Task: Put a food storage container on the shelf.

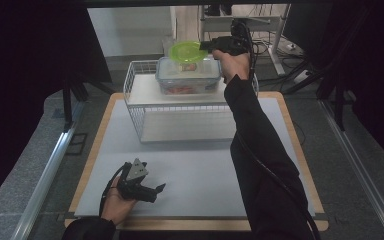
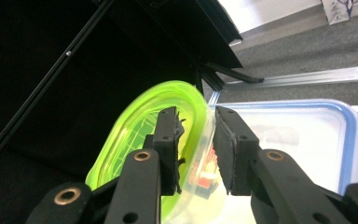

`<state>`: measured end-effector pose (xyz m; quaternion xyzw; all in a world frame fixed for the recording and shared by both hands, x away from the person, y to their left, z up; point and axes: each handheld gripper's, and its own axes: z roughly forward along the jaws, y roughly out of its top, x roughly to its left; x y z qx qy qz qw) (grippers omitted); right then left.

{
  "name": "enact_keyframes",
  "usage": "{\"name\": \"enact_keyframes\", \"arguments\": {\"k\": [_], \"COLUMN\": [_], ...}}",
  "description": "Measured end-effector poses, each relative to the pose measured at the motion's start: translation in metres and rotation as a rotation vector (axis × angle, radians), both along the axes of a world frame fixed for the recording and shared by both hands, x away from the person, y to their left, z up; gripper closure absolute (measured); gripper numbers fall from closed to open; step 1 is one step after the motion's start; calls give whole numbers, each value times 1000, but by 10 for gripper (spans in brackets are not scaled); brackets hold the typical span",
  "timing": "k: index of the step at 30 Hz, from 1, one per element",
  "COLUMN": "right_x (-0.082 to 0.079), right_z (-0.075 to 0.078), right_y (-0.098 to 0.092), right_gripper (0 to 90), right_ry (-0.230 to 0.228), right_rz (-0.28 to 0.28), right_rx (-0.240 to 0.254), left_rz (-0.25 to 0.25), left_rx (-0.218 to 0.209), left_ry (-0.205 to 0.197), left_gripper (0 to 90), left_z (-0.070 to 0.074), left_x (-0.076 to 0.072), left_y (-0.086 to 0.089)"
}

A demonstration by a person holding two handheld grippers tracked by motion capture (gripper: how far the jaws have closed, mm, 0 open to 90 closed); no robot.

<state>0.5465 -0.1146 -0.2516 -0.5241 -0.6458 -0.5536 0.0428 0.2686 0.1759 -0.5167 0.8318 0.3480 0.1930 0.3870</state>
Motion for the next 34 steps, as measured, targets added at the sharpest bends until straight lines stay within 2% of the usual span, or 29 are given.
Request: {"name": "enact_keyframes", "arguments": {"k": [2,4,7,9,10,11,12,14,15,16,17,19,20,23,25,29,32,34], "right_x": [2,1,-16,-44,-55,-75,-91,-117,-132,-148,-157,-176,-187,-207,-218,-228,-225,-224], "right_z": [-2,0,10,10,7,-2,-13,-37,-53,-76,-91,-129,-152,-197,-217,-241,-249,-251], "right_y": [1,0,-14,-28,-33,-41,-47,-57,-64,-70,-74,-83,-87,-94,-97,-102,-102,-101], "right_gripper": [652,566,491,455,436,415,395,343,319,283,250,202,184,129,102,85,68,68], "right_ry": [-4,-29,-141,-249,-282,-332,-364,-403,-416,-433,-432,-415,-388,-349,-340,-332,-293,-297], "right_rz": [-4,-6,-6,11,16,35,48,75,81,85,97,105,129,164,180,196,213,216], "right_rx": [4,-10,-56,-131,-154,-191,-227,-281,-299,-320,-332,-363,-385,-445,-485,-586,-607,-621], "left_rz": [-2,-1,1,5,7,9,14,18,25,26,28,34,35,35,31,26,22,22], "left_rx": [2,1,-4,-5,-6,-5,-6,-10,-17,-20,-22,-26,-30,-25,-12,-5,0,-4], "left_ry": [1,2,2,1,2,2,-1,-5,-7,-7,-6,-6,-5,-1,0,8,9,6], "left_gripper": [26,25,25,25,25,25,25,24,24,24,23,22,21,18,17,16,16,16], "left_z": [0,0,0,0,0,0,0,1,1,2,2,2,2,1,0,-2,-2,-2], "left_x": [0,0,0,0,0,0,0,0,1,1,1,1,1,2,2,3,4,4], "left_y": [0,0,0,0,1,1,1,3,4,4,6,7,7,7,7,6,5,4]}}
